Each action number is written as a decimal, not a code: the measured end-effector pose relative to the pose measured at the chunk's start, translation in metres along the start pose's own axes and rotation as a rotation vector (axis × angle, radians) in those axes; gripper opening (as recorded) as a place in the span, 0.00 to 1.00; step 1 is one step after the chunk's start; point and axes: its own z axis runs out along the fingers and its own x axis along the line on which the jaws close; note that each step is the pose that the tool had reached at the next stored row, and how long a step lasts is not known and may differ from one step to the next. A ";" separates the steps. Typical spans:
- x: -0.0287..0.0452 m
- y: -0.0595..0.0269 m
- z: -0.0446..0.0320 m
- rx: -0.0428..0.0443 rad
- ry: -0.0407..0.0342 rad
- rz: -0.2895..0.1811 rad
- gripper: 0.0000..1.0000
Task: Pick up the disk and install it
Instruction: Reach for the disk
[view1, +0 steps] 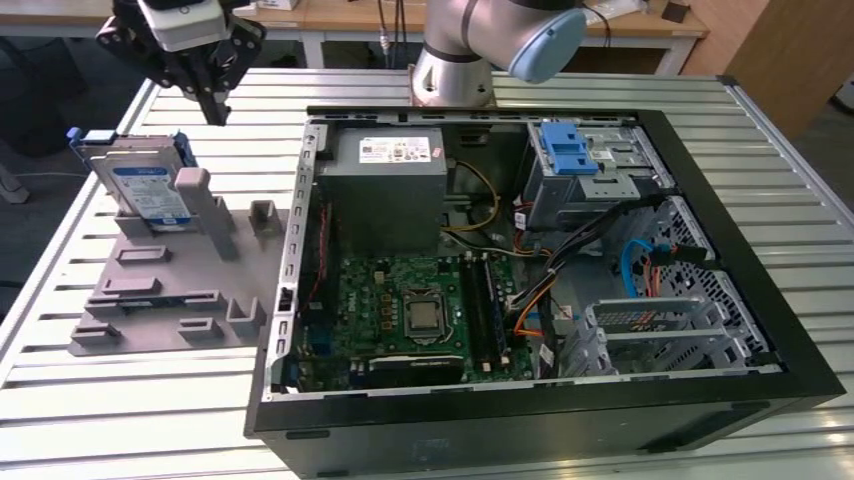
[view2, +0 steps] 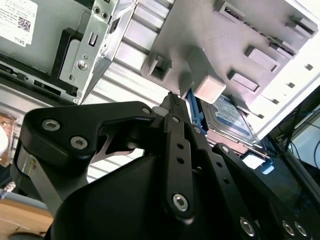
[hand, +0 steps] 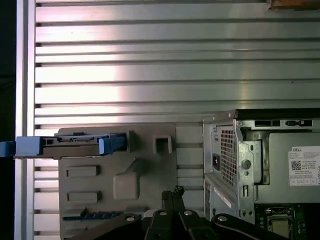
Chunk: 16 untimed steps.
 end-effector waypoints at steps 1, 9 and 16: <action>0.0009 0.0000 0.0000 0.0001 0.0006 -0.009 0.11; 0.0197 0.0016 0.0033 0.0020 0.0075 -0.014 0.11; 0.0336 0.0061 0.0079 0.0070 0.0148 -0.013 0.11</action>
